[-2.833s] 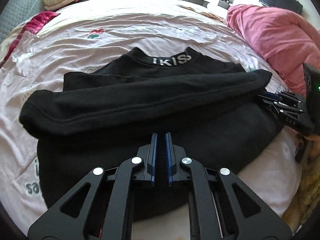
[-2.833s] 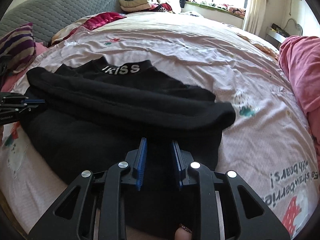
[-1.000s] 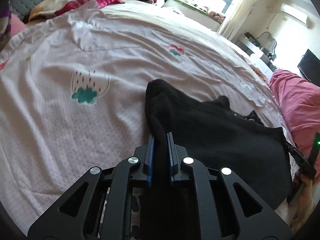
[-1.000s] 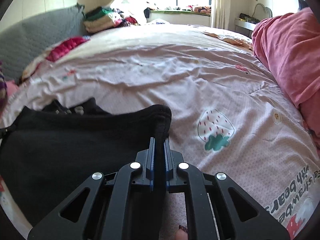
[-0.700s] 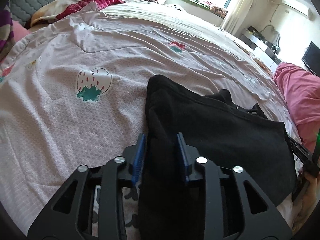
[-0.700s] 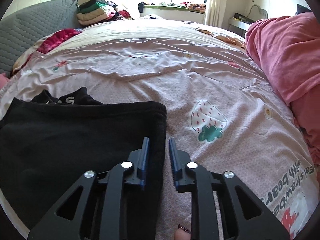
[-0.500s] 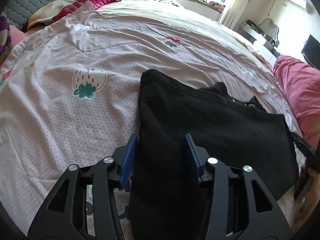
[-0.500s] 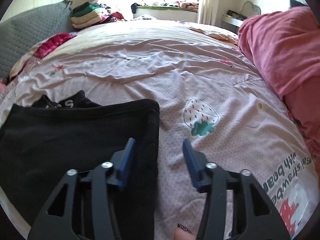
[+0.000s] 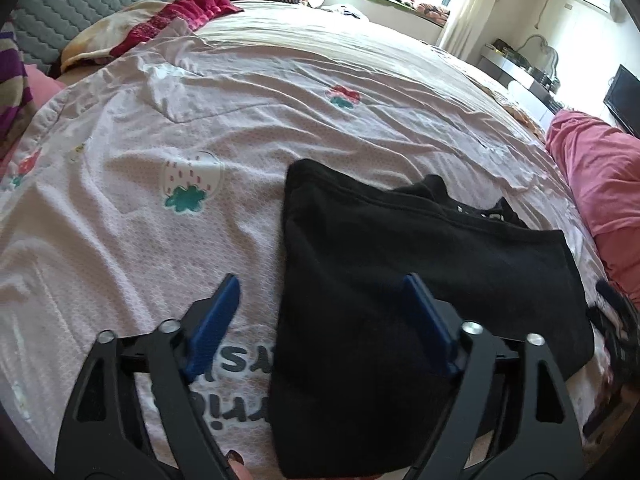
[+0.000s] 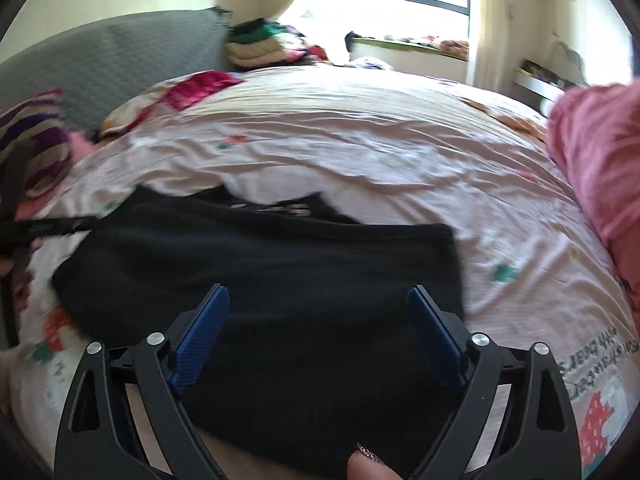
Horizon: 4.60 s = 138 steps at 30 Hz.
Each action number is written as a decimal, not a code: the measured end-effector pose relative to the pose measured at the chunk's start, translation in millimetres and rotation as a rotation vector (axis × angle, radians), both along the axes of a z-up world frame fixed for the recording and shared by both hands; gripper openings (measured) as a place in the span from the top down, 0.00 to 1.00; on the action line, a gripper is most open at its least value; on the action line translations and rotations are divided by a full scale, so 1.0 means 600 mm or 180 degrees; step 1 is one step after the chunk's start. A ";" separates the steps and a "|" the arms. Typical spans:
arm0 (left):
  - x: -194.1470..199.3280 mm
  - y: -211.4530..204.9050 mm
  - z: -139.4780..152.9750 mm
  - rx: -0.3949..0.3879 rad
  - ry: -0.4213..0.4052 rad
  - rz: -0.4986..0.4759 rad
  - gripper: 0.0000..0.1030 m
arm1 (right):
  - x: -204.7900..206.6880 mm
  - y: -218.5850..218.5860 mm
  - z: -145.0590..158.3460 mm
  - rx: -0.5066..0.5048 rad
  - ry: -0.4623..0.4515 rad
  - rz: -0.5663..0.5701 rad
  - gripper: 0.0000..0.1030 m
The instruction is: Fold small clothes
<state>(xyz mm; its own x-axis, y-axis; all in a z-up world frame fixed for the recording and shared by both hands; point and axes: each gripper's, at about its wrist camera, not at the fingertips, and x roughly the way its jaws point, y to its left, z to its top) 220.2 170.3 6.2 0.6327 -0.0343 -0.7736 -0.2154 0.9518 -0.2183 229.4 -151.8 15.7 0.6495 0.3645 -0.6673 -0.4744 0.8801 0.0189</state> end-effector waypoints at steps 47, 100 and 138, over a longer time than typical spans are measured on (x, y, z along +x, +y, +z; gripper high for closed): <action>0.028 0.097 -0.009 -0.0554 0.0092 0.0320 0.09 | -0.105 0.313 -0.053 -0.0331 -0.0641 0.0740 0.88; 0.160 -0.337 0.089 -0.0647 0.0488 -0.0645 0.81 | -0.108 -0.058 -0.020 0.1448 0.0048 -0.0555 0.94; 0.234 -0.478 0.004 -0.0542 0.0898 -0.0893 0.51 | -0.085 -0.177 -0.090 0.2168 0.0982 -0.1110 0.92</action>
